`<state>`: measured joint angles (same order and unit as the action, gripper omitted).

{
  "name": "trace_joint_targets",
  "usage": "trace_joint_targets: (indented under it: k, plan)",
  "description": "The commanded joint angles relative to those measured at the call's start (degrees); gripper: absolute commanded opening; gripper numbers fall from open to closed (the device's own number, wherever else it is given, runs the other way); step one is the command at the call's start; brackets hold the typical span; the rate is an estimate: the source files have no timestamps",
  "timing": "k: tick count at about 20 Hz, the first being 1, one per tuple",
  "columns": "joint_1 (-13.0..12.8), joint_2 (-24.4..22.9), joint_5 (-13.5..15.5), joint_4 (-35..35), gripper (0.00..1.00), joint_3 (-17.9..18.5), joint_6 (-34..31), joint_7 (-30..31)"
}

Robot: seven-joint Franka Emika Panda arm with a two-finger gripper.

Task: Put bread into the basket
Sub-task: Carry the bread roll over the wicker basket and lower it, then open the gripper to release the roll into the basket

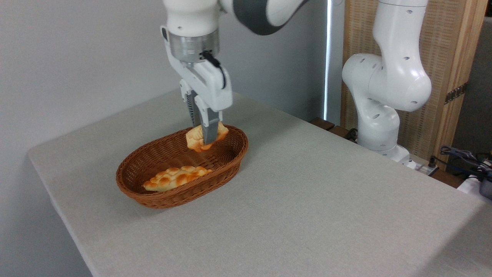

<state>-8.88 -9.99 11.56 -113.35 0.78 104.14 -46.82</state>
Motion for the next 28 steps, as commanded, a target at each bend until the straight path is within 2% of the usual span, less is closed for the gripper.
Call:
trace_joint_targets:
  k: [1, 2, 4, 7, 18, 22, 24, 28]
  plan:
    - [0.0, 4.0, -2.0, 1.3, 0.49, -5.7, -1.2, 3.2]
    - [0.0, 4.5, -4.0, 1.2, 0.57, -6.7, -1.3, 4.0]
    - [0.0, 5.1, -5.7, 1.2, 1.0, -7.8, -1.2, 7.0]
    - [0.0, 5.2, -6.4, 1.2, 1.0, -7.9, -1.2, 8.0]
    - [-0.1, 5.2, -6.1, 2.2, 1.0, -8.7, -1.0, 7.4]
    - [0.7, 5.2, -6.1, 6.6, 1.0, -7.2, -1.4, 8.1]
    - [0.7, 5.3, -6.0, 9.4, 1.0, -4.1, -3.1, 8.1]
    - [0.7, 10.7, -6.2, 19.8, 1.0, -1.0, -11.0, 8.1]
